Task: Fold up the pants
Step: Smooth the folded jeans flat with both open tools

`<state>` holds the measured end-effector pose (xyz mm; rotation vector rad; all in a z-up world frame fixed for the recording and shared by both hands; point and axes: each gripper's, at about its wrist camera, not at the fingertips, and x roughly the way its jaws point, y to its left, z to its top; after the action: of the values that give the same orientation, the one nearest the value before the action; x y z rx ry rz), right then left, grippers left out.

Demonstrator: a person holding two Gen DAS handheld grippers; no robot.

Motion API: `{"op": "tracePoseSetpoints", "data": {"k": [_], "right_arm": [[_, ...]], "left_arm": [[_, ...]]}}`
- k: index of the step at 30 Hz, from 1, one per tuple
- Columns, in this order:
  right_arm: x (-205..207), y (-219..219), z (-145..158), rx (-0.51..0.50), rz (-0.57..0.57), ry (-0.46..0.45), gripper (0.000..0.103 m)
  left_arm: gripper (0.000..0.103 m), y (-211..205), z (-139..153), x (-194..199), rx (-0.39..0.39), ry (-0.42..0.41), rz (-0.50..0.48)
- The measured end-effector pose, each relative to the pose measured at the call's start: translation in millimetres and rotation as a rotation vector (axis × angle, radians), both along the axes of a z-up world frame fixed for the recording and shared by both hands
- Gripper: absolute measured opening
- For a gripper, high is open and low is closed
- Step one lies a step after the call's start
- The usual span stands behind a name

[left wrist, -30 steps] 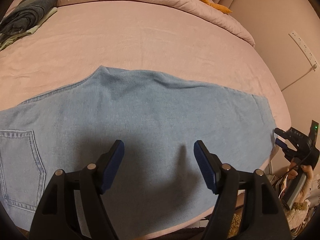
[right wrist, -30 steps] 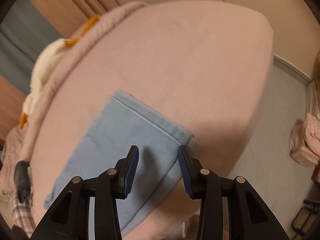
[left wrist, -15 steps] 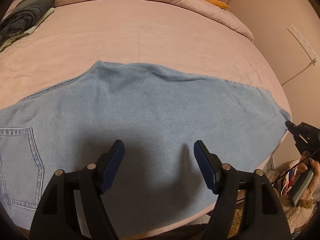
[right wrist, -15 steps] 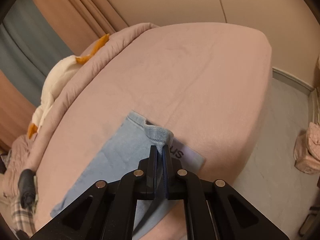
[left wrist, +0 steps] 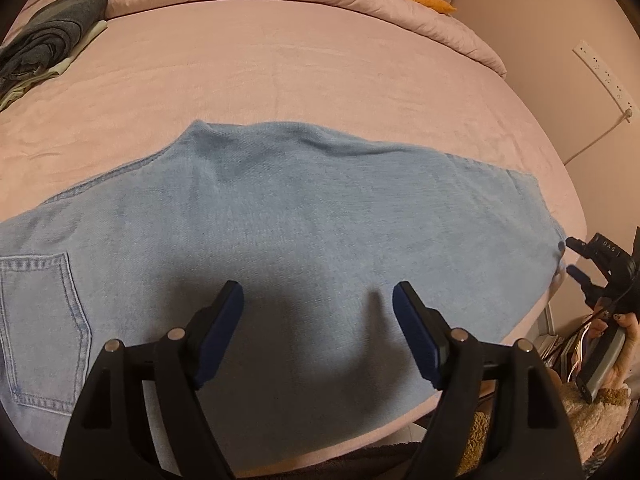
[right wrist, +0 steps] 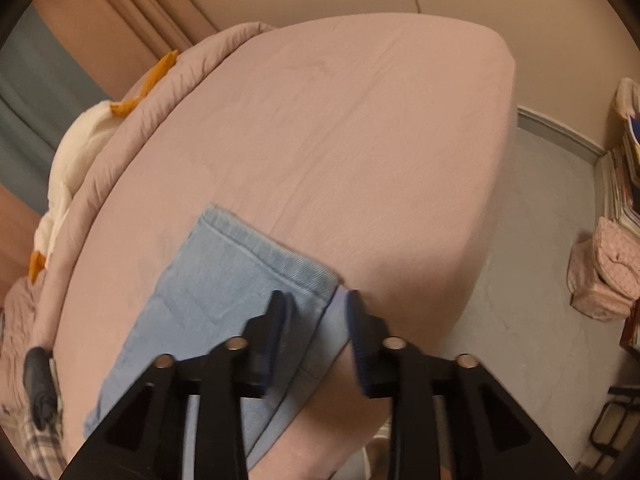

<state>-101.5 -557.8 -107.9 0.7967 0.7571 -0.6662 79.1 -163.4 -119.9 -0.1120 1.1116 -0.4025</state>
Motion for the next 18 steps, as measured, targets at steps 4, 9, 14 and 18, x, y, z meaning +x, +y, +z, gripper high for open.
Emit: {"op": "tracePoseSetpoints", "data": {"k": [4, 9, 14, 18], "right_arm": [[0, -2, -10, 0.031, -0.001, -0.012, 0.063], [8, 2, -16, 0.086, 0.072, -0.062, 0.063], [15, 4, -19, 0.089, 0.066, -0.055, 0.063], [14, 2, -21, 0.095, 0.059, -0.078, 0.063]], "left_arm": [[0.083, 1, 6, -4, -0.011, -0.024, 0.001], [0.084, -1, 11, -7, -0.023, -0.035, -0.006], [0.084, -2, 12, -10, -0.025, -0.040, -0.011], [0.084, -2, 13, -10, -0.032, -0.042, -0.011]]}}
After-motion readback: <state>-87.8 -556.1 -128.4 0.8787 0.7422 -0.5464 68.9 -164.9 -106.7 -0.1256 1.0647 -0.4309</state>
